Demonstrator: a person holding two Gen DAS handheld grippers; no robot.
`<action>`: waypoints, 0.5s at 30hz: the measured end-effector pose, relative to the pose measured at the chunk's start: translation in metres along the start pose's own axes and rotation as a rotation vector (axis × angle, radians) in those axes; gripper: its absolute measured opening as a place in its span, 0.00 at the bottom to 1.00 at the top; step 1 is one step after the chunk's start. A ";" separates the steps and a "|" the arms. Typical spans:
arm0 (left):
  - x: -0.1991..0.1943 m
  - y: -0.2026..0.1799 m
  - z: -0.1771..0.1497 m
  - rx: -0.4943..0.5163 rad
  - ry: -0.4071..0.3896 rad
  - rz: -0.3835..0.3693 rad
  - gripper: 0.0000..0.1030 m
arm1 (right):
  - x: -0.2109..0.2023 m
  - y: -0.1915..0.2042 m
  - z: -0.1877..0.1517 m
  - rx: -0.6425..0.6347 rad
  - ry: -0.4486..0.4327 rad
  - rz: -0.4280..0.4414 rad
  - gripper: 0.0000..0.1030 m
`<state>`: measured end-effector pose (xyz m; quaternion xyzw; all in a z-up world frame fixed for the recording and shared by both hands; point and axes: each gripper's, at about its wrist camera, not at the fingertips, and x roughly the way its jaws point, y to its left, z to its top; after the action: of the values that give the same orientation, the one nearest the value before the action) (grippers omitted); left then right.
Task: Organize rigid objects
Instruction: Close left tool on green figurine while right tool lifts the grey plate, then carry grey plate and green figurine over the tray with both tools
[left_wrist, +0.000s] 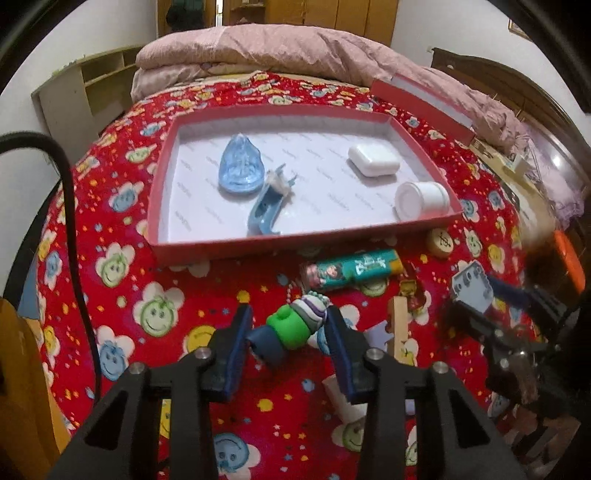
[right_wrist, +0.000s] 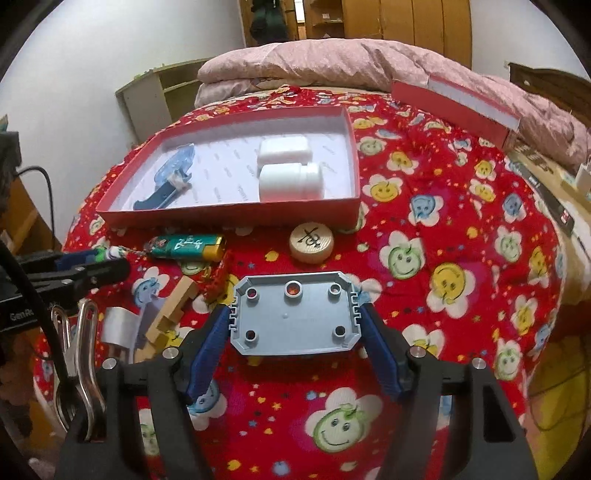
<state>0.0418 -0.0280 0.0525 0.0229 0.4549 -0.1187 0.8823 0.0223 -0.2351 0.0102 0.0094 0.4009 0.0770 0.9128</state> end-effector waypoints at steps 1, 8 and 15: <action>-0.002 0.001 0.003 -0.014 -0.004 -0.011 0.41 | 0.000 -0.001 0.003 0.002 0.003 0.006 0.69; -0.011 0.007 0.012 -0.022 -0.040 -0.004 0.41 | -0.011 0.001 0.016 -0.015 -0.036 0.031 0.69; -0.019 0.016 0.035 -0.037 -0.101 0.007 0.41 | -0.017 0.003 0.039 -0.022 -0.078 0.054 0.69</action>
<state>0.0626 -0.0135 0.0870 0.0021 0.4121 -0.1081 0.9047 0.0390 -0.2330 0.0497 0.0131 0.3637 0.1056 0.9254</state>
